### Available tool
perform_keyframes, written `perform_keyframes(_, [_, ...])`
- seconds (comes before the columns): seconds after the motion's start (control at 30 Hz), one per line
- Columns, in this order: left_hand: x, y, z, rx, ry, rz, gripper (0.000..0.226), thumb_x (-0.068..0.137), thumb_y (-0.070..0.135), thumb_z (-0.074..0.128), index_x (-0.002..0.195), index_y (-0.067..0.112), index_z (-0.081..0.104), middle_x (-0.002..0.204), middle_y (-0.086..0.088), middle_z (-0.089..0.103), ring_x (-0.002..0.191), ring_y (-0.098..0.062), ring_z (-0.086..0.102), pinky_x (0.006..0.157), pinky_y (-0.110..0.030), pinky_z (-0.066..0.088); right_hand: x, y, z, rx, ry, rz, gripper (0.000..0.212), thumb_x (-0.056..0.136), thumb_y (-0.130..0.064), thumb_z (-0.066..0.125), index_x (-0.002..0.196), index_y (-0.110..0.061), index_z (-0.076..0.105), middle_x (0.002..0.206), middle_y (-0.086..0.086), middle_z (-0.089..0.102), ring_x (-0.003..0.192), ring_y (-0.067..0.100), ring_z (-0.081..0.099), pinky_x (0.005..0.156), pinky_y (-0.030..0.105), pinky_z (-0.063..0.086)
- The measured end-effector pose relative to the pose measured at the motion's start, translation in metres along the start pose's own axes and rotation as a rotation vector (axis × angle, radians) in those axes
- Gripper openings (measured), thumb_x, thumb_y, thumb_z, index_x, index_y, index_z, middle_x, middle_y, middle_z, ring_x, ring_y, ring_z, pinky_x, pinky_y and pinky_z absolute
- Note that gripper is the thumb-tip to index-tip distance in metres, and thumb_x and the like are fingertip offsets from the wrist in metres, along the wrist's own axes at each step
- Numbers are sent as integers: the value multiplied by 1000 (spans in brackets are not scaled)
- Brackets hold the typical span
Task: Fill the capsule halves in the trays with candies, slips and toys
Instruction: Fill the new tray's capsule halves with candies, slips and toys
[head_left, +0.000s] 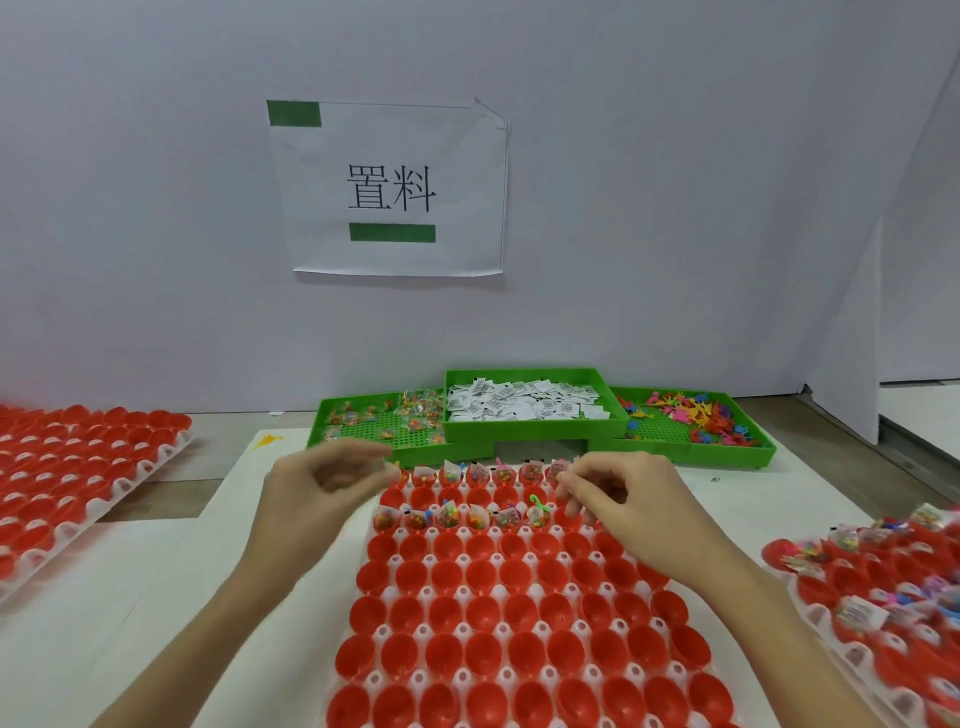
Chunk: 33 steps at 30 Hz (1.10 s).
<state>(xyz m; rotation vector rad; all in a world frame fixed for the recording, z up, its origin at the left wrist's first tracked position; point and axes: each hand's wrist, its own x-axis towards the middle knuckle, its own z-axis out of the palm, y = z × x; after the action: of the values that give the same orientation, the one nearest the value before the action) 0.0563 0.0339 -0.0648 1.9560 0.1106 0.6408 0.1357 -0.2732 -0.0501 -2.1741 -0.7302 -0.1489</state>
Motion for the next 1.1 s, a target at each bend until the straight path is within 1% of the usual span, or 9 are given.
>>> perform_keyframes(0.17, [-54,17,5,-193,-63,-56,21,70,20,87,88,30,84,75,-6,77,62,-15,71,64,-17,57,0,-3,1,34,15,-4,17,99,-29,64,86,-29,75,76,-11,74,68,8,70,71,25,58])
perform_keyframes(0.37, [-68,15,5,-222,-131,-12,19,76,22,83,92,31,84,93,0,77,76,-21,74,77,-30,62,23,-1,13,-35,123,21,16,98,-18,64,102,-30,74,92,-20,72,88,-4,65,73,9,49])
perform_keyframes(0.53, [-73,16,10,-220,-175,67,18,80,26,80,96,33,83,95,2,73,82,-20,71,76,-24,58,78,2,15,-239,65,43,18,100,-18,63,111,-19,77,104,-10,73,85,-8,59,71,3,39])
perform_keyframes(0.6, [-76,18,12,-215,-153,88,17,82,26,80,97,35,83,92,2,72,75,-14,66,71,-22,55,102,4,14,-294,45,67,21,102,-17,59,115,-16,76,113,-2,74,89,6,65,76,10,45])
perform_keyframes(0.67, [-79,22,13,-227,-129,95,18,83,23,80,96,36,83,89,1,69,66,-11,58,65,-21,50,122,7,18,-336,-12,135,25,105,-13,54,121,-14,73,124,7,72,104,26,70,90,30,55])
perform_keyframes(0.73, [-81,26,13,-237,-111,90,20,84,19,81,94,35,83,89,2,69,61,-12,55,63,-21,49,136,10,24,-390,-112,182,29,105,-7,51,126,-14,70,137,12,65,121,30,64,105,40,51])
perform_keyframes(0.8, [-82,28,12,-246,-105,77,22,84,14,81,92,34,83,89,3,69,61,-16,55,63,-23,51,148,13,28,-455,-207,189,27,103,-10,57,125,-15,71,143,13,60,130,28,58,113,41,43])
perform_keyframes(0.87, [-82,29,12,-243,-107,73,24,85,11,81,91,33,83,88,4,68,61,-15,55,63,-24,51,158,13,30,-511,-264,192,24,98,-17,66,121,-15,74,139,14,63,127,28,59,112,42,42])
perform_keyframes(1.1, [-80,27,13,-240,-97,85,14,81,25,79,89,36,83,88,9,69,61,-4,56,63,-15,48,175,16,32,-575,-273,224,2,92,-8,74,94,-8,73,125,15,69,116,27,64,101,38,51])
